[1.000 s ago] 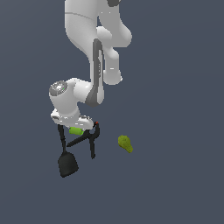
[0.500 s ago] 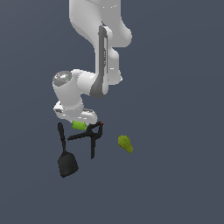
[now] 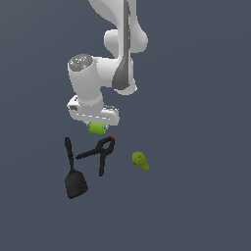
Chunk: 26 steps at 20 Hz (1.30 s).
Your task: Pick up a designated object from a clutter of objects.
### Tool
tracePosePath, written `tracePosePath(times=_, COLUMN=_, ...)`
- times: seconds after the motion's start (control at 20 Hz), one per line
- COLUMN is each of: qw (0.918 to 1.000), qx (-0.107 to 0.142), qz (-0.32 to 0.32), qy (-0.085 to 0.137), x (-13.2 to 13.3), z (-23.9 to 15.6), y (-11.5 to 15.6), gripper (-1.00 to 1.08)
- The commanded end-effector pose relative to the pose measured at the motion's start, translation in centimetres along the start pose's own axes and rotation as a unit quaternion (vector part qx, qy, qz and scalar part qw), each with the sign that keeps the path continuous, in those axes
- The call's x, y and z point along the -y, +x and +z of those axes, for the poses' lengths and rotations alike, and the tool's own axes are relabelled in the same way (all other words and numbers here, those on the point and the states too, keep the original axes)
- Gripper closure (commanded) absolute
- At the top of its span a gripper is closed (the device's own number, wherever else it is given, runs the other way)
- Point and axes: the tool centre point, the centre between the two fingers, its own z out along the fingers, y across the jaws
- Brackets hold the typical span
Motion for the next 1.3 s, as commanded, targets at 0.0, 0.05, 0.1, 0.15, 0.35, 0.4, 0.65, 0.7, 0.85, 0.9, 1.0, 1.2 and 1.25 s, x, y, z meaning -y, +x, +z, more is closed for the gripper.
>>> tracePosePath(times=0.0, qw=1.0000, qx=0.000, qz=0.000, qy=0.000, x=1.1, z=-1.9, y=-0.8, gripper=1.08)
tracePosePath(times=0.05, qw=1.0000, qx=0.000, qz=0.000, qy=-0.001, x=1.5, z=-2.7, y=-1.2, gripper=1.08)
tracePosePath(times=0.1, qw=1.0000, qx=0.000, qz=0.000, qy=-0.001, x=2.0, z=-3.5, y=-1.5, gripper=1.08)
tracePosePath(times=0.15, qw=1.0000, qx=0.000, qz=0.000, qy=-0.001, x=2.5, z=-4.2, y=-1.9, gripper=1.08)
tracePosePath(times=0.35, qw=1.0000, qx=0.001, qz=0.000, qy=-0.002, x=4.3, z=-7.5, y=-3.3, gripper=1.08)
tracePosePath(times=0.4, qw=1.0000, qx=0.001, qz=0.000, qy=-0.002, x=4.8, z=-8.3, y=-3.6, gripper=1.08)
tracePosePath(times=0.65, qw=1.0000, qx=0.002, qz=0.000, qy=-0.003, x=7.5, z=-12.8, y=-5.5, gripper=1.08)
tracePosePath(times=0.7, qw=1.0000, qx=0.002, qz=0.000, qy=-0.003, x=8.0, z=-13.7, y=-5.9, gripper=1.08)
tracePosePath(times=0.85, qw=1.0000, qx=0.003, qz=-0.001, qy=-0.003, x=9.6, z=-16.4, y=-7.0, gripper=1.08)
tracePosePath(times=0.9, qw=1.0000, qx=0.003, qz=-0.001, qy=-0.003, x=10.1, z=-17.3, y=-7.4, gripper=1.08)
tracePosePath(times=1.0, qw=1.0000, qx=0.003, qz=-0.001, qy=-0.003, x=11.2, z=-19.0, y=-8.1, gripper=1.08)
tracePosePath(times=1.2, qw=1.0000, qx=0.004, qz=-0.001, qy=-0.002, x=13.1, z=-22.3, y=-9.3, gripper=1.08)
tracePosePath(times=1.25, qw=1.0000, qx=0.004, qz=-0.001, qy=-0.002, x=13.6, z=-23.0, y=-9.6, gripper=1.08)
